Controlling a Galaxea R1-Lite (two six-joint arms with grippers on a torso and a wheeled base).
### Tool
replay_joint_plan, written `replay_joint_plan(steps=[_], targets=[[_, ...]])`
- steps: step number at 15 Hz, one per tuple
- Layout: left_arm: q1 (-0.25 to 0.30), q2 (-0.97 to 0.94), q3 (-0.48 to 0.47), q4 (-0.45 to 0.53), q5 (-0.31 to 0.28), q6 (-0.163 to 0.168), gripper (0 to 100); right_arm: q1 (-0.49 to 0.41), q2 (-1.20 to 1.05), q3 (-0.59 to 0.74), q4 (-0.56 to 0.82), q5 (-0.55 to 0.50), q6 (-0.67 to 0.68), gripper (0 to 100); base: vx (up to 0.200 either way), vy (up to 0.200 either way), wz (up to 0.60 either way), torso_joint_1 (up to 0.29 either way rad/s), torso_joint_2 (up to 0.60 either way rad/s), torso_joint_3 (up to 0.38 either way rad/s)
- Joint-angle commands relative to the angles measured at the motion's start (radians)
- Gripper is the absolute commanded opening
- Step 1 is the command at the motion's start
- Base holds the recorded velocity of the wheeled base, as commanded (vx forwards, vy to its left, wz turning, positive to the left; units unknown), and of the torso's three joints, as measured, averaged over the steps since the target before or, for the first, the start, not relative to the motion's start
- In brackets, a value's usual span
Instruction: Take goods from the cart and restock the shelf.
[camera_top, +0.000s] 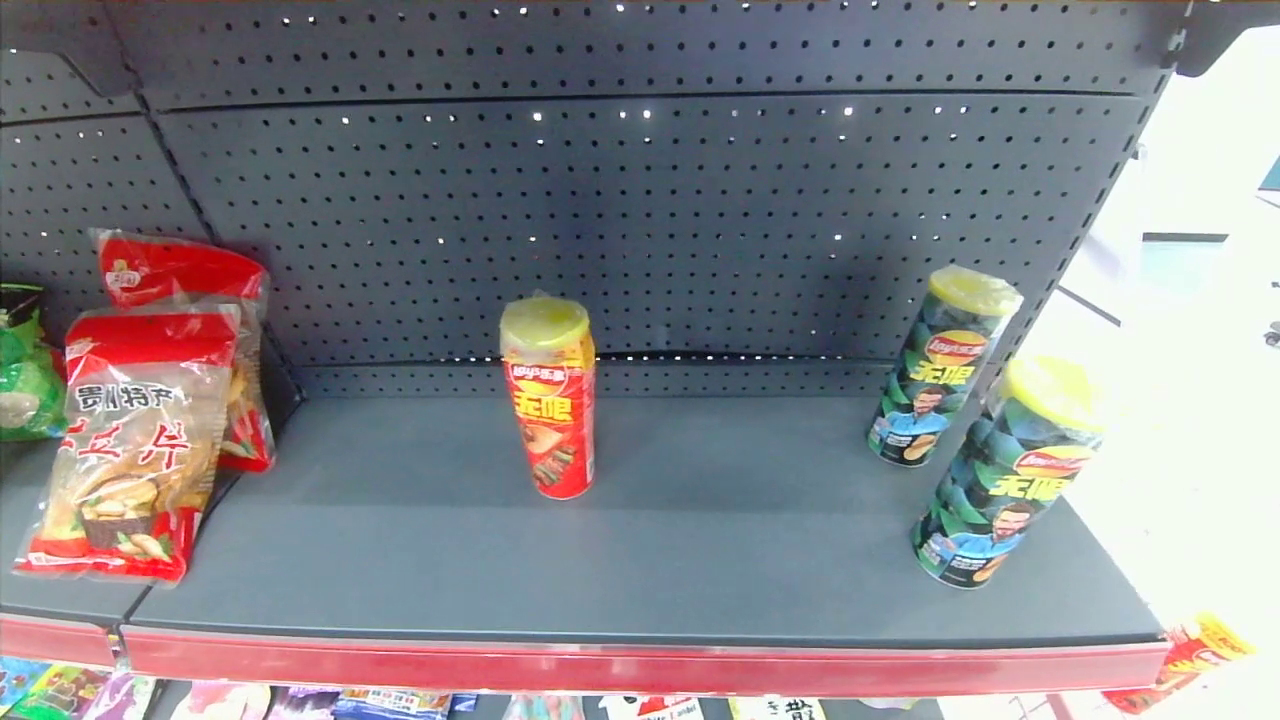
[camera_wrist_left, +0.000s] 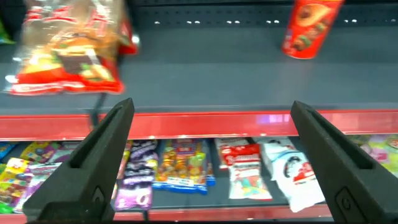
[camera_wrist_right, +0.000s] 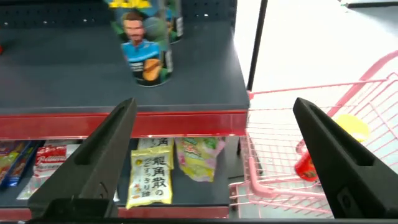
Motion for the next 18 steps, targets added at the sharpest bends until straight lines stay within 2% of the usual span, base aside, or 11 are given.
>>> replay_joint_plan(steps=[1,18], targets=[[0.000,0.001,0.001,0.000,0.000,-0.001,100,0.000,0.001,0.000,-0.001,0.000,0.000,100,0.000,-0.200,0.00,0.007,0.00,-0.002],[0.000,0.001,0.000,0.000,0.000,-0.001,100,0.000,0.001,0.000,-0.001,0.000,0.000,100,0.000,-0.200,0.00,0.003,0.00,0.002]])
